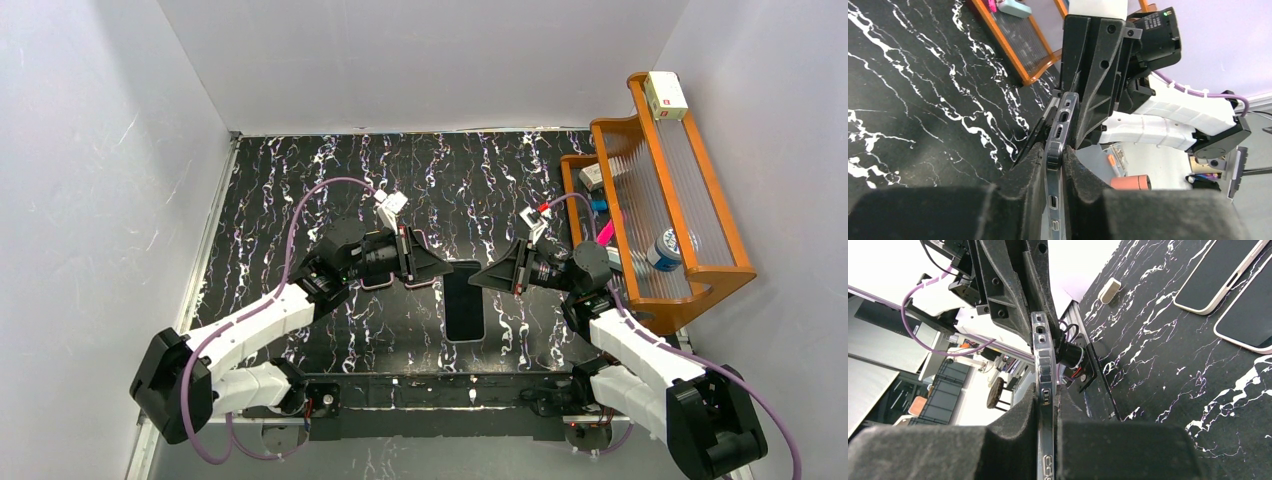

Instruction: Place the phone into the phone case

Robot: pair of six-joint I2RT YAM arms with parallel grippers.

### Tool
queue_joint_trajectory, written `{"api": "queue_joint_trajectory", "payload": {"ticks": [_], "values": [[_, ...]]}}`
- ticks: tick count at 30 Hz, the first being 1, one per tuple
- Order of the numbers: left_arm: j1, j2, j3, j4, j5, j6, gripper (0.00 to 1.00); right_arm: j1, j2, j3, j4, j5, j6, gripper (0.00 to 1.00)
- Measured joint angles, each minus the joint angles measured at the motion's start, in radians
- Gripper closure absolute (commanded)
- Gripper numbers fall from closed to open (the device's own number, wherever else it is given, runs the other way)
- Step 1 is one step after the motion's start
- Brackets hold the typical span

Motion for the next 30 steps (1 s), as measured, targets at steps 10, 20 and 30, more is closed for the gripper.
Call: {"api": "queue_joint_trajectory", "payload": {"ticks": [10,20,30], "values": [[0.003,-0.037,0.013,-0.153,-0.075,0.067,0.37,0.004,0.0,0.0,-0.039,0.044,-0.01,0.99],[0.003,-0.058,-0.066,-0.069,-0.033,-0.011,0.37,0.004,0.031,0.0,0.069,0.155,0.087,0.99],[0.003,0.006,-0.088,0.031,0.008,-0.084,0.83,0.004,0.13,0.0,0.136,0.194,0.139,0.99]]}}
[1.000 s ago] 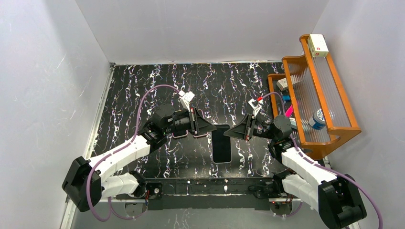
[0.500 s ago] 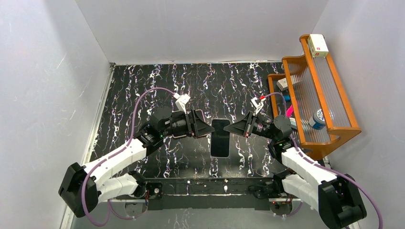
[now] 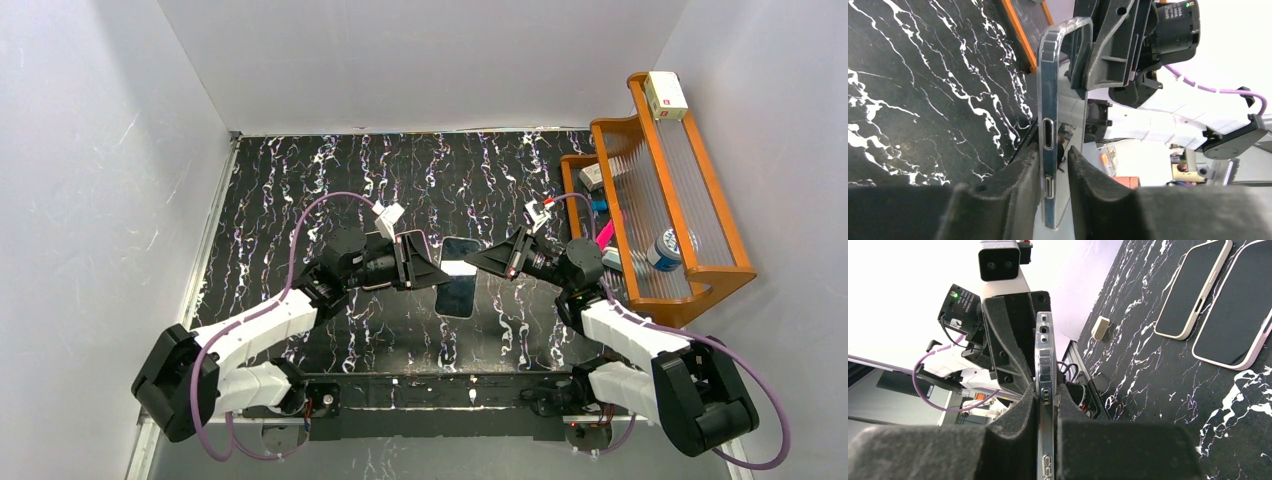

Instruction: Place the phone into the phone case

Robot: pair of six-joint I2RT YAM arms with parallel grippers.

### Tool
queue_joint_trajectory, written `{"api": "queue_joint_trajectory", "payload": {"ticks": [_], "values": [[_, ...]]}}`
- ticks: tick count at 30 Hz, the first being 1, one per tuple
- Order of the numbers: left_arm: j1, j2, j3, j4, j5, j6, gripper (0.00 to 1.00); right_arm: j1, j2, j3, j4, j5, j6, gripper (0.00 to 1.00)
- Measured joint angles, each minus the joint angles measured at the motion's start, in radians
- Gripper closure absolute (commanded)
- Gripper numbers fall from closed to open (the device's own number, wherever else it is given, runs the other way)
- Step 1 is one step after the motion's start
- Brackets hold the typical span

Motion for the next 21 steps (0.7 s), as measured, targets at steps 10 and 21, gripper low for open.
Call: {"api": "queue_joint_trajectory", "payload": {"ticks": [10,21], "values": [[0.004,0.032,-0.005,0.078,0.017,-0.041,1.0,-0.006,0.016,-0.002,0.01,-0.007,0.005,0.61],[0.002,0.051,-0.008,0.063,-0.041,-0.048,1.0,-0.007,0.005,-0.084,0.02,-0.027,0.018,0.99]]}}
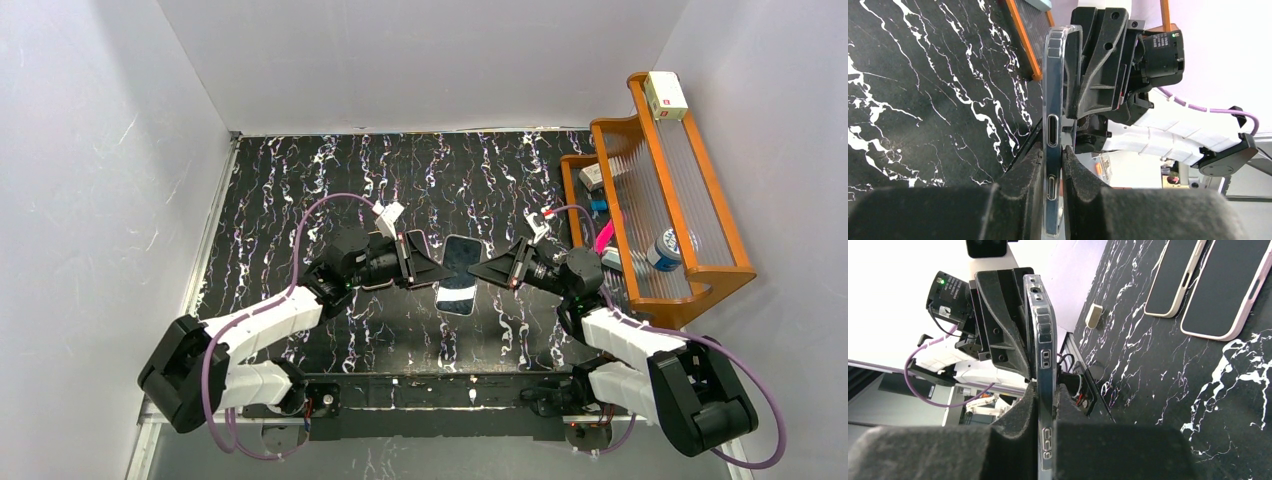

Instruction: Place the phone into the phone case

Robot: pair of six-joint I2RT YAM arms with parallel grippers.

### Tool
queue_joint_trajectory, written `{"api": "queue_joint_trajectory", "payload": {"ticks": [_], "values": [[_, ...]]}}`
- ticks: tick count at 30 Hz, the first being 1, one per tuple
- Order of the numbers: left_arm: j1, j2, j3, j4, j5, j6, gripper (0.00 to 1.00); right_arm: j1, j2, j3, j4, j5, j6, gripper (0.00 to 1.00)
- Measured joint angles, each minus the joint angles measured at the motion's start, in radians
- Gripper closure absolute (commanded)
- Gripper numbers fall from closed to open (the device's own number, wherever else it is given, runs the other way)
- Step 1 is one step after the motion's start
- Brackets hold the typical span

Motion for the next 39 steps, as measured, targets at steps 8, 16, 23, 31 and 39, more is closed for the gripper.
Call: {"api": "queue_joint_trajectory", "payload": {"ticks": [8,16,23,31,39], "values": [[0.002,0.013,0.0,0.0,-0.009,-0.005,0.66,-0.005,0.014,0.0,0.02,0.006,0.003,0.99],[0.0,-0.072,0.076,-0.361,-0.207,0.209,0.13,0.009,0.008,0.059,-0.159,-0.001,-0.097,0.99],[0.001,-0.183,0.189,-0.668,-0.396,0.435,0.02,0.009,0.063,0.257,-0.476,0.032,-0.304,0.99],[0.001,-0.235,0.217,-0.875,-0.553,0.635,0.02,0.009,0.321,0.54,-0.856,0.103,-0.564,0.99],[0.001,-0.276,0.217,-0.945,-0.643,0.702,0.02,0.001,0.565,0.835,-1.169,0.234,-0.78,0.99]]}}
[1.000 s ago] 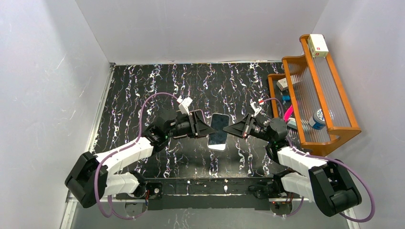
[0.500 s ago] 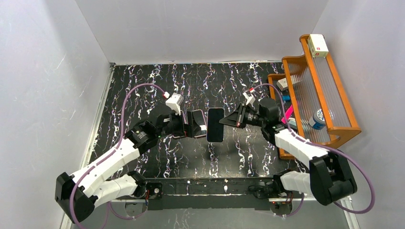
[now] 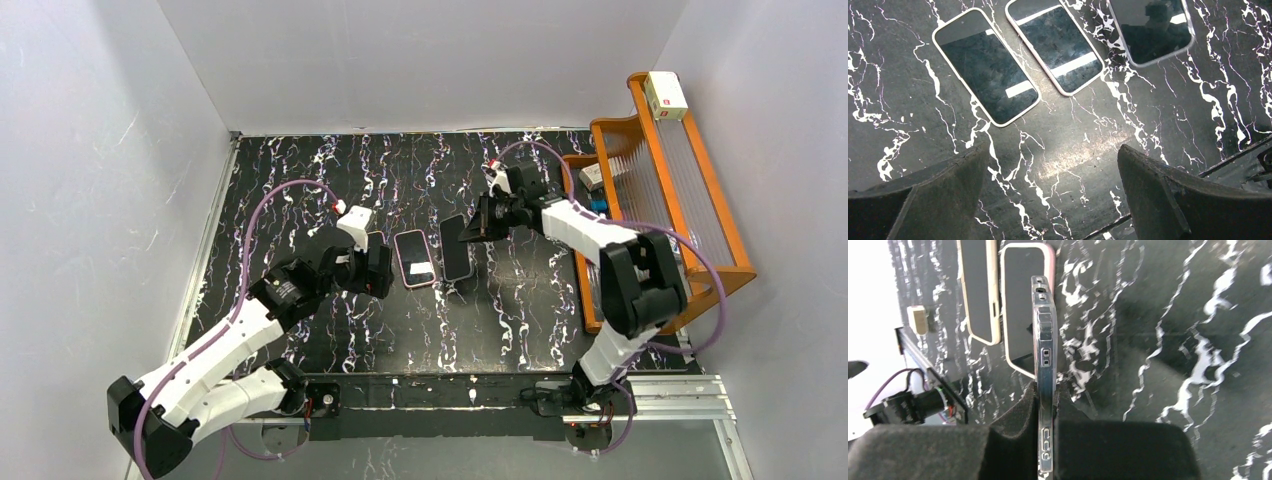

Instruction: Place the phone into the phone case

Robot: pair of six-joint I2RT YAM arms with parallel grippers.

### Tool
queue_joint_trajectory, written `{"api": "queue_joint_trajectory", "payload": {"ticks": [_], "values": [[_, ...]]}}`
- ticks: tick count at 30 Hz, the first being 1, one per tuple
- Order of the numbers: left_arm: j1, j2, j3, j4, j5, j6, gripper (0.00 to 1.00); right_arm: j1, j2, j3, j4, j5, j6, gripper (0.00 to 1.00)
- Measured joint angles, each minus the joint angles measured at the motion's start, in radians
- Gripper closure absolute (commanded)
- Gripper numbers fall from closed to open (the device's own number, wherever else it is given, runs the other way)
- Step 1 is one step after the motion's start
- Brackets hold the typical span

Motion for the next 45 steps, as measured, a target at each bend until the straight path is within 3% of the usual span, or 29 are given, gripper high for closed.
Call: {"api": "queue_joint_trajectory", "payload": {"ticks": [6,16,28,32,45], "values": [[0.0,-0.016,0.0,-0.006,-0.002,0.017,0.02,-0.027,0.166,0.137,-0.112,0.04,-0.087,0.97],[0.0,-0.045,0.0,-0.005,-0.001,0.024,0.02,-0.061,0.287,0.218,-0.174,0.0,-0.101,0.71],[0.0,-0.048,-0.001,-0.005,-0.019,0.01,0.02,-0.071,0.315,0.264,-0.26,0.163,-0.15,0.36],[0.0,-0.047,0.0,-0.005,-0.023,-0.014,0.02,-0.071,0.23,0.237,-0.272,0.181,-0.145,0.02],[0.0,-0.013,0.111,-0.011,-0.064,-0.164,0.02,-0.056,-0.367,-0.014,-0.295,0.175,-0.108,0.01]]}}
